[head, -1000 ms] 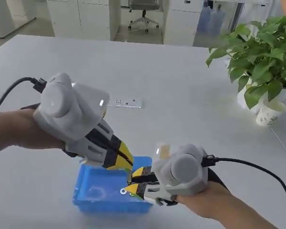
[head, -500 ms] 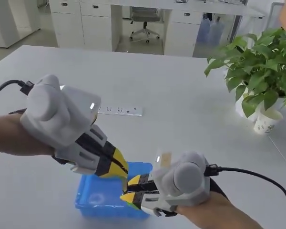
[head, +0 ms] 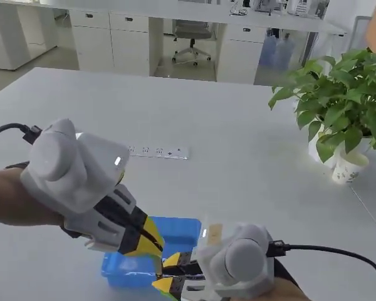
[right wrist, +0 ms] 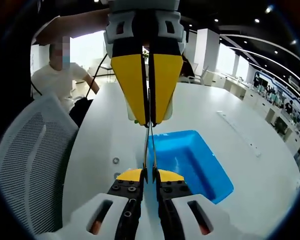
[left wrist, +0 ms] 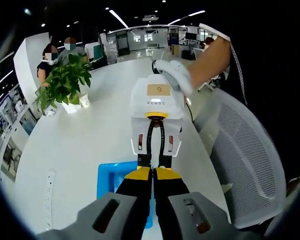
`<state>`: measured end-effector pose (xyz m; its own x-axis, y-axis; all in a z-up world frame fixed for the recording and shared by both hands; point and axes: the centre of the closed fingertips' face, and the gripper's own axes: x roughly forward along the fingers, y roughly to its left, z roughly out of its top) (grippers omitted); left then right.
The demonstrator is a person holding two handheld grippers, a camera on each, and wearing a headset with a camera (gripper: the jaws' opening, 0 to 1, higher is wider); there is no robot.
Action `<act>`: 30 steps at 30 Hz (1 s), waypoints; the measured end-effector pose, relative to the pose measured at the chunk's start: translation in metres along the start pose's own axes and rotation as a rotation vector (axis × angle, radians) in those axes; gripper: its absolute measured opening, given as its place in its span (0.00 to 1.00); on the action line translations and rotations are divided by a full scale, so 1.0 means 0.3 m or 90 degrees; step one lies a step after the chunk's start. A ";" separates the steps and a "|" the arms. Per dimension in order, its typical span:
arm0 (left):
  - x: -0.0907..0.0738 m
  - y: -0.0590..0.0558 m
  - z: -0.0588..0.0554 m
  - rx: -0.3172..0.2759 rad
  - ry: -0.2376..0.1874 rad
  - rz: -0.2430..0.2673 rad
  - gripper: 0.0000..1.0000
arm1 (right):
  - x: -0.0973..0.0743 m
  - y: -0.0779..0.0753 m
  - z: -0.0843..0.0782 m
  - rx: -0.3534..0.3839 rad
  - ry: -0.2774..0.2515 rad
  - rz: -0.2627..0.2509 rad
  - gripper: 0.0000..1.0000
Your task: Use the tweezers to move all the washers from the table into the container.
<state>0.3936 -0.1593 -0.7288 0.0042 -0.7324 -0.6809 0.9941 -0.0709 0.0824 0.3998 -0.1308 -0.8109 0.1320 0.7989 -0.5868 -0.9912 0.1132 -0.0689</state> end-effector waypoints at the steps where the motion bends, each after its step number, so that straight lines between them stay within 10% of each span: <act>1: 0.002 -0.006 -0.001 0.000 0.000 -0.001 0.03 | 0.001 0.008 -0.003 0.000 0.002 0.001 0.11; 30: 0.058 -0.147 -0.090 -0.026 0.016 -0.025 0.04 | 0.074 0.160 -0.079 0.012 0.023 0.045 0.11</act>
<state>0.3529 -0.1507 -0.7640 -0.0328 -0.7122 -0.7012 0.9971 -0.0712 0.0256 0.3549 -0.1216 -0.8462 0.0616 0.7835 -0.6183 -0.9975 0.0694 -0.0114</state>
